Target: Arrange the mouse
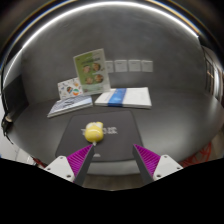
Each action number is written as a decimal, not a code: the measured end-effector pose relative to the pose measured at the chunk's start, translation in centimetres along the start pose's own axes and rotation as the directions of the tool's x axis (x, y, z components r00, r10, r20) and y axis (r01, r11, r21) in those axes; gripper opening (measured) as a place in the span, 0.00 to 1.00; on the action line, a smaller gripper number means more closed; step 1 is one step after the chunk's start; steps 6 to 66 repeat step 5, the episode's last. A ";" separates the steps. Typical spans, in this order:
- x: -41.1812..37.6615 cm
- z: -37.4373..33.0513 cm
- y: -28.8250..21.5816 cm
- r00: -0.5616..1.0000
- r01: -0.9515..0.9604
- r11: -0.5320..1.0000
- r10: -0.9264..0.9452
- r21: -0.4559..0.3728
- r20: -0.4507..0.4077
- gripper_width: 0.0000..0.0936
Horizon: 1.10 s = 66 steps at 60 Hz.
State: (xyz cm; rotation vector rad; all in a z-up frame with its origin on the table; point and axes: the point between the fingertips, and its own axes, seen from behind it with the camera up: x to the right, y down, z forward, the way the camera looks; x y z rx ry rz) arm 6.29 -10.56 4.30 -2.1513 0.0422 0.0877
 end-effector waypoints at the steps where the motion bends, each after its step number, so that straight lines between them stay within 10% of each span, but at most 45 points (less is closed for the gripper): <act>1: 0.8 -0.7 0.4 1.000 -0.007 1.000 0.007 0.003 -0.014 0.89; 66: 3.9 -2.9 2.5 0.996 -0.040 0.999 0.041 0.006 -0.077 0.89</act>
